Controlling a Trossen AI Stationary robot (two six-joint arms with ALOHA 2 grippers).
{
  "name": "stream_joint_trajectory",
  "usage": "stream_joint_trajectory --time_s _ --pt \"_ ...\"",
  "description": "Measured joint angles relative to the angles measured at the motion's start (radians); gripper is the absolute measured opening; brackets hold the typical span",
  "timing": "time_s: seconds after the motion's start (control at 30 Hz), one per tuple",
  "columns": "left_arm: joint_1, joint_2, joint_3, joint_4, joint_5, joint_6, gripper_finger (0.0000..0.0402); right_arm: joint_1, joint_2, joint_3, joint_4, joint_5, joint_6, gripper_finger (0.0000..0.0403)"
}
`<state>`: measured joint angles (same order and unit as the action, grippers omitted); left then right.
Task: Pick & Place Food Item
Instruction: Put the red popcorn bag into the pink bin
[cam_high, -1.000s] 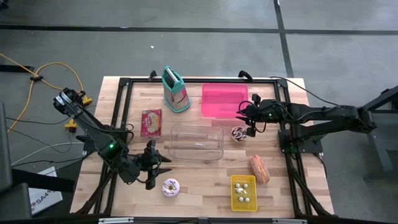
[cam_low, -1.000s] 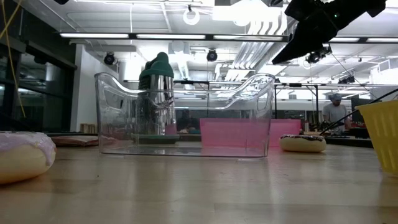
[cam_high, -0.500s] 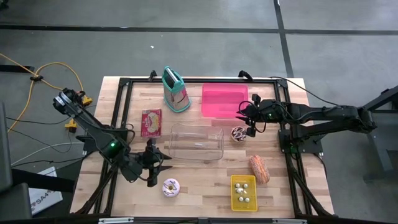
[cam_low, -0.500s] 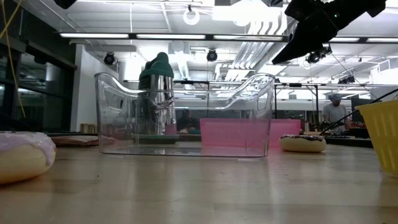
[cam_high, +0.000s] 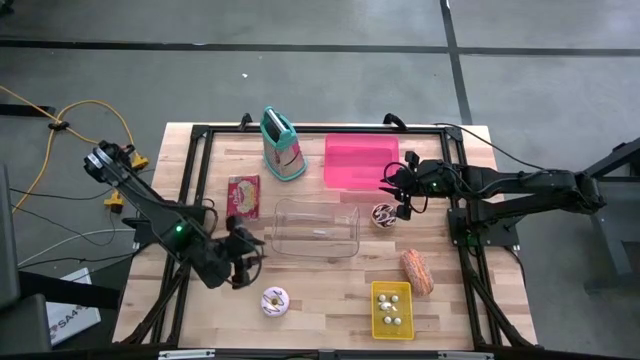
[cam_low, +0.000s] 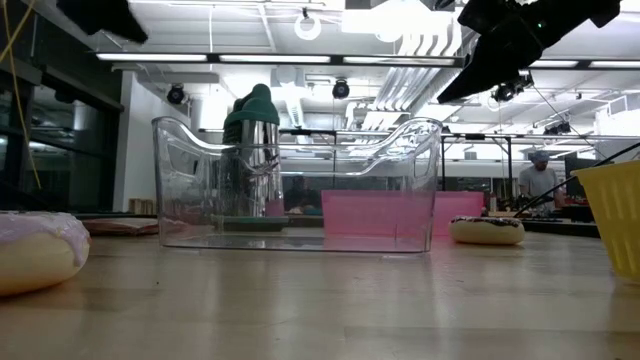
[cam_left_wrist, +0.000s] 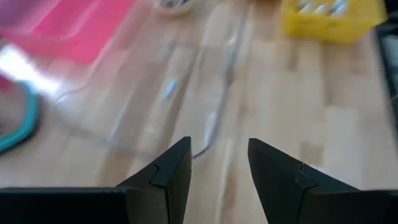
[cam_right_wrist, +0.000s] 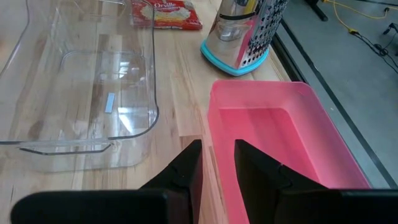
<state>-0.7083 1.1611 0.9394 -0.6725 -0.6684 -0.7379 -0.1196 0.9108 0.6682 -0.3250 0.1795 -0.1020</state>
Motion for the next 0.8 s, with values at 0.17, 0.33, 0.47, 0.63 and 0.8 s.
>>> stream_joint_trajectory --time_s 0.17,0.33,0.47,0.63,0.8 --pt "0.023 -0.05 0.0 -0.177 -0.008 -0.055 0.0152 0.0 0.0 0.0 0.0 0.0 0.0 0.0082" --pt "0.032 -0.137 0.0 -0.29 -0.008 -0.056 0.0152 0.0 0.0 0.0 0.0 0.0 0.0 0.0082" --pt "0.031 -0.19 0.0 -0.399 -0.007 -0.071 0.0152 0.0 0.0 0.0 0.0 0.0 0.0 0.0082" --pt "0.031 -0.204 0.0 -0.523 0.032 -0.138 0.0152 0.0 0.0 0.0 0.0 0.0 0.0 0.0082" --pt "0.031 -0.204 0.0 -0.545 0.052 -0.14 0.0152 0.0 0.0 0.0 0.0 0.0 0.0 0.0082"
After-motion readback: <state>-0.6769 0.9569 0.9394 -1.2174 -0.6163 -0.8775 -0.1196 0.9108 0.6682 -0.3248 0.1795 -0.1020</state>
